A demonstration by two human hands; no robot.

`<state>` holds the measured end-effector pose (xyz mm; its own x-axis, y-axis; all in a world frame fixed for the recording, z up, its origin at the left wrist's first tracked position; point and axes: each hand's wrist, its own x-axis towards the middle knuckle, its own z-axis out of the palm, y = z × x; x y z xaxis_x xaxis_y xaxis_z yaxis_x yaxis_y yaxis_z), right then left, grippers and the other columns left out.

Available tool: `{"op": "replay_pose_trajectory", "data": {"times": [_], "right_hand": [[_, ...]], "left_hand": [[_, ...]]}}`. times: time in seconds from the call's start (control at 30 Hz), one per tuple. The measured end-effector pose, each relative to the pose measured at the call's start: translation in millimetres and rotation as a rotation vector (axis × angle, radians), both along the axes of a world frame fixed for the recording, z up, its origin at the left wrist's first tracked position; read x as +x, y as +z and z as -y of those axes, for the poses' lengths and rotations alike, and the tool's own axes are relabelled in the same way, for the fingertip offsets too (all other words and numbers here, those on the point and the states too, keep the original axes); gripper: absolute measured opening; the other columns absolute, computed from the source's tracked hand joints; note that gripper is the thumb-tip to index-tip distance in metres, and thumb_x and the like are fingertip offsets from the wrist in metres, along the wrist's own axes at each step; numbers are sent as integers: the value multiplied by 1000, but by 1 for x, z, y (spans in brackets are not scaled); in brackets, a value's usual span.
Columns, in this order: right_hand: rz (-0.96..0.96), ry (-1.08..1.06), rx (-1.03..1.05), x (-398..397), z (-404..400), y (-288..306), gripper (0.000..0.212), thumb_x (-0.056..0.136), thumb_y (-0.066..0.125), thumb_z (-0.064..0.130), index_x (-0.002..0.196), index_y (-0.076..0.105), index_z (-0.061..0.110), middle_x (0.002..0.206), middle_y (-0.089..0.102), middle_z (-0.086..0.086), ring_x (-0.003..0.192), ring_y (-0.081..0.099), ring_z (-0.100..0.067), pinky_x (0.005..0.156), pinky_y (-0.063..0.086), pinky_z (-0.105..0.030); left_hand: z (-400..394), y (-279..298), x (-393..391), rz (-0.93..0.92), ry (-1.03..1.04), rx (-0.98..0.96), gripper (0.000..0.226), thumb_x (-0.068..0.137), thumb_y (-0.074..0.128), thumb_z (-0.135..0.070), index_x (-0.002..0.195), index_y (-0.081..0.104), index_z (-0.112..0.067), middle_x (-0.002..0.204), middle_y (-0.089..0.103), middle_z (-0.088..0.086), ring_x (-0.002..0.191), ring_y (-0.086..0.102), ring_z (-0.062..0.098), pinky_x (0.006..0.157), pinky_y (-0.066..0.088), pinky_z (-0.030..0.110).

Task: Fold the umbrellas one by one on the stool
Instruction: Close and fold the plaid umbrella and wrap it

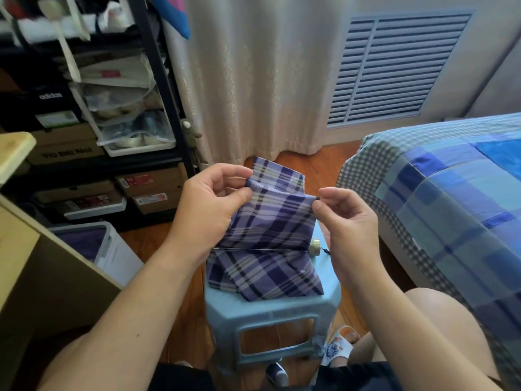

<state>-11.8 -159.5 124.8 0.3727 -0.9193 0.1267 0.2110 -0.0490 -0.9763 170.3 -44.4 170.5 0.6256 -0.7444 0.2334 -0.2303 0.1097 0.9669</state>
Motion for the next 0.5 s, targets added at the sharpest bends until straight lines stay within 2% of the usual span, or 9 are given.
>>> {"op": "replay_pose_trajectory", "data": {"times": [0.13,0.17,0.23,0.3,0.37,0.43,0.5], "right_hand": [[-302,114,-294,0,16,-1,31,89,79,18,116,68,29,119,64,2,111,66,-16,98,54,-32],[-314,147,-295,1,23,0,28,90,79,17,115,70,26,118,67,1,109,67,-16,97,55,-32],[-280,126,-251,7,38,4,12,90,77,9,99,76,17,100,75,-2,95,73,-13,87,59,-29],[-291,86,-201,17,56,5,11,90,76,5,87,77,15,87,77,0,84,73,-9,77,58,-23],[-340,106,-154,34,78,0,7,90,76,7,88,78,14,89,78,-5,87,74,-19,81,61,-31],[-423,132,-130,53,103,-8,3,91,77,11,93,78,10,93,77,-10,89,73,-23,85,62,-38],[-541,146,-113,71,125,-22,6,92,77,17,95,77,12,91,76,-7,81,69,-18,74,59,-35]], "left_hand": [[8,4,1,11,-13,11,30,87,75,4,97,74,-24,84,74,-15,88,71,5,77,55,19],[11,6,2,25,-9,17,31,87,75,3,97,74,-26,85,73,-14,88,71,6,78,55,19],[19,8,6,60,23,34,28,90,73,0,99,74,-27,89,74,-10,89,70,6,78,55,18],[23,8,12,137,126,70,23,94,69,-7,106,72,-26,96,73,-8,88,68,3,76,54,14],[17,0,19,191,242,112,21,97,65,-13,109,70,-28,101,71,-10,92,66,0,79,52,13],[4,-18,27,163,276,186,20,98,63,-15,109,69,-30,104,69,-13,99,64,-1,87,51,18],[-12,-43,37,131,257,323,20,98,64,-17,111,69,-32,110,69,-12,104,63,4,94,51,26]]}}
